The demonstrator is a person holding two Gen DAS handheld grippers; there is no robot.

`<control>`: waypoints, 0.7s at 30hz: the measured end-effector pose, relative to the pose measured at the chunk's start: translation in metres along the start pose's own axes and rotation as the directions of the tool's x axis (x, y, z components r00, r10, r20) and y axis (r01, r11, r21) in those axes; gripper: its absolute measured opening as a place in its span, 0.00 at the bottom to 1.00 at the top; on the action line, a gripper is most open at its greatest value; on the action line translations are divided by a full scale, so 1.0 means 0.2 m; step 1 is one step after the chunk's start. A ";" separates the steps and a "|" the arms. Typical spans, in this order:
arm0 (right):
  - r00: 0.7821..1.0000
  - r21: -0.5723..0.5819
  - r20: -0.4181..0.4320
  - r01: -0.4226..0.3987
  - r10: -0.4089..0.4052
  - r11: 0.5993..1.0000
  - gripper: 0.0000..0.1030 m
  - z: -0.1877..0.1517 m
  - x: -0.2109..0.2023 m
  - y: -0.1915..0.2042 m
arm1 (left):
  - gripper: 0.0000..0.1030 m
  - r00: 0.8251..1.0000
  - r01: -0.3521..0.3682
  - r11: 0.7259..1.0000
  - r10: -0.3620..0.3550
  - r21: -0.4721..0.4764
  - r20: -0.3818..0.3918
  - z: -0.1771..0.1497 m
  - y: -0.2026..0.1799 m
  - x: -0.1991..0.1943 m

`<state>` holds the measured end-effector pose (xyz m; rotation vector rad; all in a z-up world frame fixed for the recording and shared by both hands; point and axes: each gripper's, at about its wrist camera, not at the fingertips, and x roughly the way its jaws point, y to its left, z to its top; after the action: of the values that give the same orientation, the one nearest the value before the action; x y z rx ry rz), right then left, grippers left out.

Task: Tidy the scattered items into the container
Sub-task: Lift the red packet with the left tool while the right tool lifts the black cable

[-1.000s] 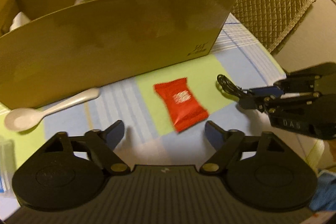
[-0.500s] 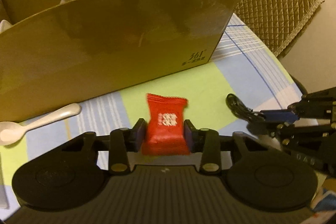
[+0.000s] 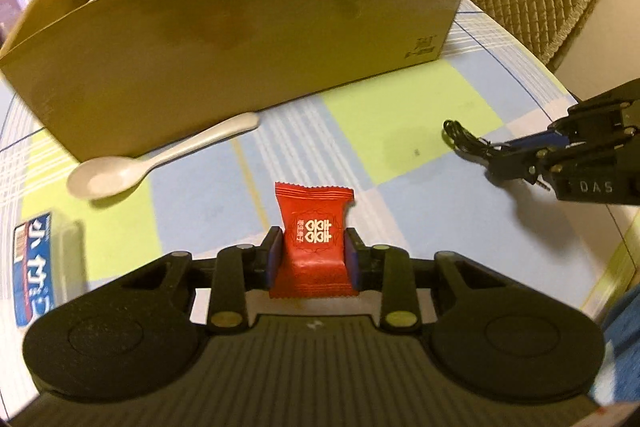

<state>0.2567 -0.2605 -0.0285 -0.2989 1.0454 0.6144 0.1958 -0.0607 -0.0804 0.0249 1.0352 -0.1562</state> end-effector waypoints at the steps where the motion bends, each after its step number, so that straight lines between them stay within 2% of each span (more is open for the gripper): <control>1: 1.000 -0.005 -0.001 0.003 -0.003 1.000 0.12 0.00 0.01 0.01 | 0.26 1.000 -0.004 1.000 0.004 -0.004 0.008 -0.02 0.01 0.00; 9: 1.000 0.004 -0.007 0.006 -0.006 1.000 0.13 0.00 0.03 0.02 | 0.27 0.999 0.001 1.000 0.001 -0.026 0.046 -0.07 0.01 0.00; 13: 1.000 -0.026 -0.011 0.023 -0.024 0.999 0.15 0.00 0.04 0.05 | 0.31 0.998 0.004 0.999 -0.002 -0.034 0.056 -0.08 0.03 -0.01; 21: 0.998 -0.092 0.001 0.058 -0.058 0.994 0.19 0.00 0.06 0.11 | 0.34 0.998 0.022 0.999 -0.019 -0.042 0.057 -0.08 0.05 -0.02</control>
<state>0.2482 -0.2379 -0.0381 -0.4090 1.0086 0.6109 0.1822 -0.0487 -0.0859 -0.0283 0.9826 -0.1530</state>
